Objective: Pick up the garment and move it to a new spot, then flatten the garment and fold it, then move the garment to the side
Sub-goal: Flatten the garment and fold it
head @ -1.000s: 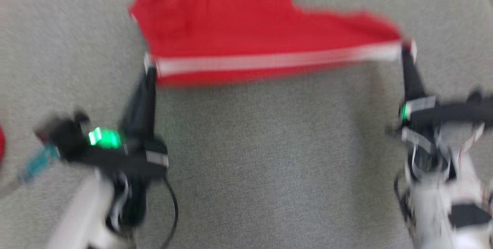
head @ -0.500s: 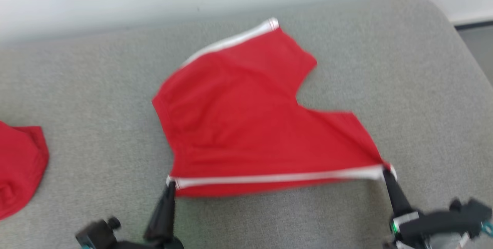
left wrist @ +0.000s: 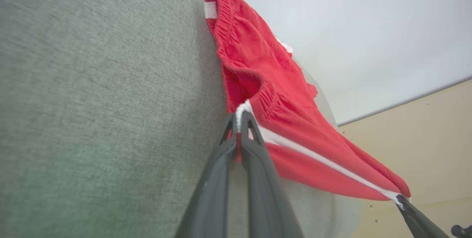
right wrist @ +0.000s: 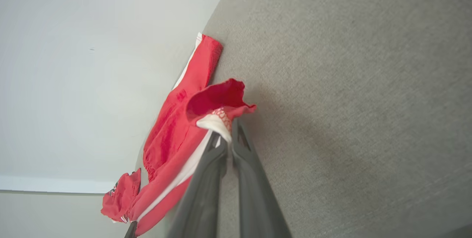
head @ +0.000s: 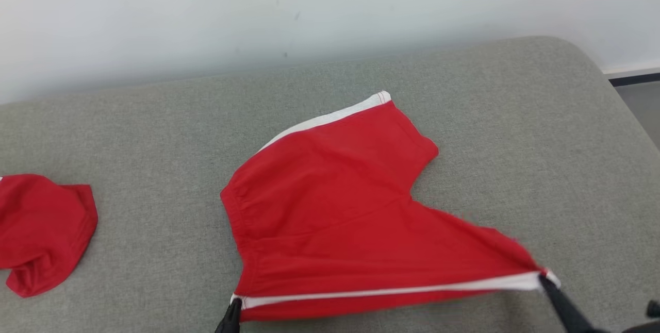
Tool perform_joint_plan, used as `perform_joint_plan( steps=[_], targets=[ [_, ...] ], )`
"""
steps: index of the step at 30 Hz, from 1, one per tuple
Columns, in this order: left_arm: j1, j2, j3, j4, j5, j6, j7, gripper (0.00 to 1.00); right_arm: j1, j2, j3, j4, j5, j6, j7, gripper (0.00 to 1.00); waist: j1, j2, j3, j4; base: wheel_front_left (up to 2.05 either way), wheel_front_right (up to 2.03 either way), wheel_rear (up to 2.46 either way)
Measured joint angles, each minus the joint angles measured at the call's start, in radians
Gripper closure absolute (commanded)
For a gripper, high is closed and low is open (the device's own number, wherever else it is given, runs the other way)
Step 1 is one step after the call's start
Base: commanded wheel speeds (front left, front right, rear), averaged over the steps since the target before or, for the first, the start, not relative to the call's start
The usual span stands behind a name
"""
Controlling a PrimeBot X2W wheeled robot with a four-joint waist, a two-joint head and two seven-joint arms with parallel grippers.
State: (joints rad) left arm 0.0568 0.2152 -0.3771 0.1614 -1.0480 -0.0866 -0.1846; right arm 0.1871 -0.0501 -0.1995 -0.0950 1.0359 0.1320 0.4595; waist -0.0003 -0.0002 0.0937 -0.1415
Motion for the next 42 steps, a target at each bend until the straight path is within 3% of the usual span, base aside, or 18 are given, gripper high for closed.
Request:
perform_joint_plan(
  steps=[7,14,28,42],
  targets=[
    [-0.077,-0.028,-0.002,-0.047,0.001,0.034,0.011,1.0,-0.144,0.003,-0.054,-0.014,-0.027,0.0,0.016,1.0,0.0002,0.0001,0.014,0.011,0.0,0.0,0.0],
    [-0.23,-0.057,-0.009,-0.055,0.019,0.062,0.038,1.0,-0.403,0.001,-0.069,0.103,-0.067,0.0,0.015,1.0,0.0003,0.0002,0.06,0.03,0.0,0.0,0.0],
    [-0.536,-0.114,0.002,0.106,0.071,0.096,0.014,1.0,-0.868,0.001,-0.097,0.48,-0.231,0.0,-0.014,1.0,0.0005,0.0003,0.213,0.097,0.0,0.0,0.0],
    [-0.728,-0.161,0.012,0.314,0.114,0.13,-0.07,1.0,-1.159,0.002,-0.079,0.818,-0.328,0.0,-0.18,1.0,0.0005,0.0004,0.34,0.172,0.0,0.0,0.0]
  ],
)
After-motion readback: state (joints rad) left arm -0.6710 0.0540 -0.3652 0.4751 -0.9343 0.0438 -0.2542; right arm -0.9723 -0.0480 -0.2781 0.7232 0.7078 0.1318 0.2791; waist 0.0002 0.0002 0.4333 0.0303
